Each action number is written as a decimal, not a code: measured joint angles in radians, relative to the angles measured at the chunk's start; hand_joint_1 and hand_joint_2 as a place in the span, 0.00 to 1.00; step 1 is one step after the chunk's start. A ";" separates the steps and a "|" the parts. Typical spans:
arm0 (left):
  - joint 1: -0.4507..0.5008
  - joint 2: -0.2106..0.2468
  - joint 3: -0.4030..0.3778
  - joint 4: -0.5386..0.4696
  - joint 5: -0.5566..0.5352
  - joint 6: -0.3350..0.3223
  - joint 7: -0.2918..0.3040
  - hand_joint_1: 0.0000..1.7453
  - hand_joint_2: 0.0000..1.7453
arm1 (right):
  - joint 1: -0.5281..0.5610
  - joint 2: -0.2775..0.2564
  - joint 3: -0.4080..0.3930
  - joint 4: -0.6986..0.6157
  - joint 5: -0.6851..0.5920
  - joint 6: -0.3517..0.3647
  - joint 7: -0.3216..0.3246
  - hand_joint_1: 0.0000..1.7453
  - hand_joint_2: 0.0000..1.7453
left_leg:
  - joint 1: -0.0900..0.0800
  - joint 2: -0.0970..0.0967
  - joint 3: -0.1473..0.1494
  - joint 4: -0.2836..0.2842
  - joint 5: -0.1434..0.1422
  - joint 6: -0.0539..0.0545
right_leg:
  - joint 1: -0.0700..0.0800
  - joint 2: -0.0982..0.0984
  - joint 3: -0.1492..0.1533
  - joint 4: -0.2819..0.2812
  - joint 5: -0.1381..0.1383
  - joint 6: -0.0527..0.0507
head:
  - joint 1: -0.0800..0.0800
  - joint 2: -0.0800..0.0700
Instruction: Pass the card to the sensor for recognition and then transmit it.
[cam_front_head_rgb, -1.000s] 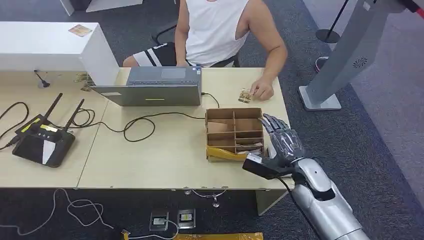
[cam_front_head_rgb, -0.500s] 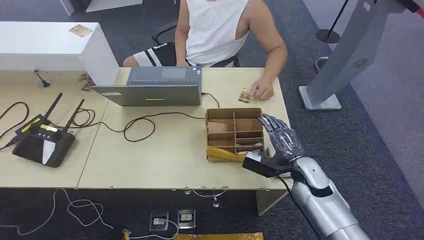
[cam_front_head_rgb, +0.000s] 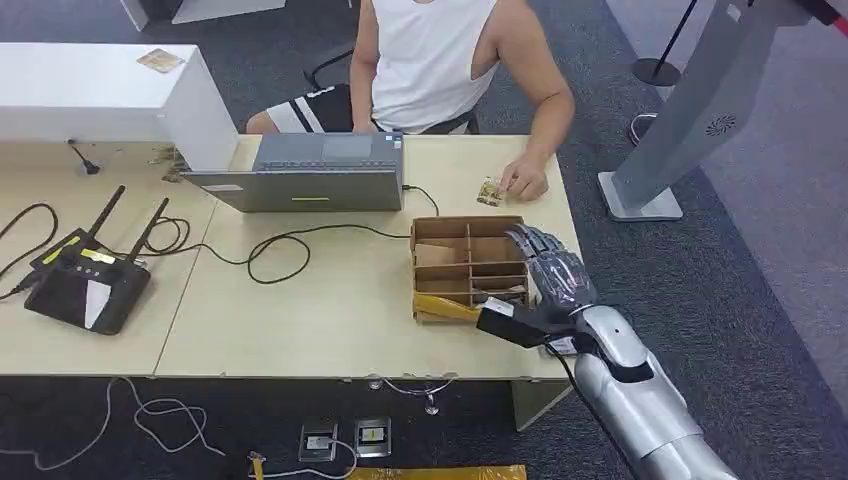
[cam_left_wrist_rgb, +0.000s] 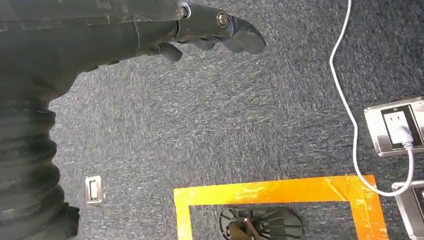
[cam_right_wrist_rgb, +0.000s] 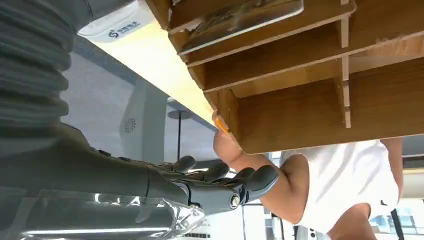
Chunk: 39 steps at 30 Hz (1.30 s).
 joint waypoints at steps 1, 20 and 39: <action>0.000 0.000 -0.001 0.000 0.000 0.000 0.000 0.00 1.00 | -0.002 0.002 0.000 0.003 0.000 0.000 -0.004 0.00 1.00 | 0.000 0.000 0.000 0.000 0.000 0.000 | 0.000 0.000 0.000 0.000 0.000 0.000 | 0.000 0.000; 0.000 -0.003 -0.007 0.000 0.011 0.006 0.001 0.00 1.00 | -0.014 0.026 0.001 0.024 -0.020 0.020 -0.010 1.00 1.00 | 0.000 0.000 0.000 0.000 0.000 0.000 | 0.000 0.000 0.000 0.000 0.000 0.000 | 0.000 0.000; -0.002 -0.002 -0.018 0.000 0.012 0.002 0.001 0.00 1.00 | -0.013 0.026 0.003 0.026 -0.041 0.063 0.008 1.00 1.00 | 0.000 0.000 0.000 0.000 0.000 0.000 | 0.000 0.000 0.000 0.000 0.000 0.000 | 0.000 0.000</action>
